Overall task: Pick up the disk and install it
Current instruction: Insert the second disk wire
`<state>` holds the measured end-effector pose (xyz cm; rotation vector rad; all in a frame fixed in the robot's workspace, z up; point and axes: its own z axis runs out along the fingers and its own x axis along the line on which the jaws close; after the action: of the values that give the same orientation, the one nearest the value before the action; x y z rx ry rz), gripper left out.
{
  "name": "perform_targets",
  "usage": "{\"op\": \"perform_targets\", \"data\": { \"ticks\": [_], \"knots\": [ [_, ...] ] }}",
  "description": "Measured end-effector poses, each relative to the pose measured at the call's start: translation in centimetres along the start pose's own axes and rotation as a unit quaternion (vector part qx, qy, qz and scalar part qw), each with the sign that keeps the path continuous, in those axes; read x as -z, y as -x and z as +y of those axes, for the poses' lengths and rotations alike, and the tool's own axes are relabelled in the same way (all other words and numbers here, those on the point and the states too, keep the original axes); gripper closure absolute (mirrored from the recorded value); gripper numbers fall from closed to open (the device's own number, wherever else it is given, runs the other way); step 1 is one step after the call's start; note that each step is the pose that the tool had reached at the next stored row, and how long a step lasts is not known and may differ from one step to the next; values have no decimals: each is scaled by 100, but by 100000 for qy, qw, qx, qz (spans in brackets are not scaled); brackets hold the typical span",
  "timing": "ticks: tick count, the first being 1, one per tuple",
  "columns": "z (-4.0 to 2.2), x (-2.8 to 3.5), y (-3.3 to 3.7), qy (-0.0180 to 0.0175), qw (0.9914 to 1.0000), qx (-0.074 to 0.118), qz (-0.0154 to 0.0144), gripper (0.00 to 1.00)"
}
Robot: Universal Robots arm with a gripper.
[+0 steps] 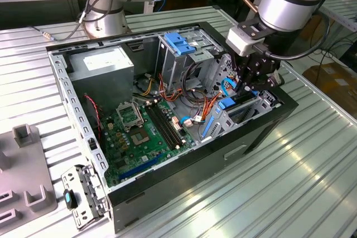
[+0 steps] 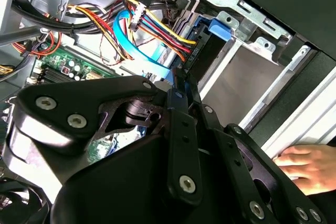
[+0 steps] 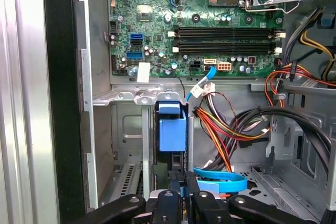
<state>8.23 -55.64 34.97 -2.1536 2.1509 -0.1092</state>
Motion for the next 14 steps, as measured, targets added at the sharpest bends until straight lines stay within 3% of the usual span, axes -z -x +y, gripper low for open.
{"op": "perform_targets", "data": {
  "ticks": [14],
  "knots": [
    [-3,-14,-11,-103,100000,-10,-126,84]
  ]
}}
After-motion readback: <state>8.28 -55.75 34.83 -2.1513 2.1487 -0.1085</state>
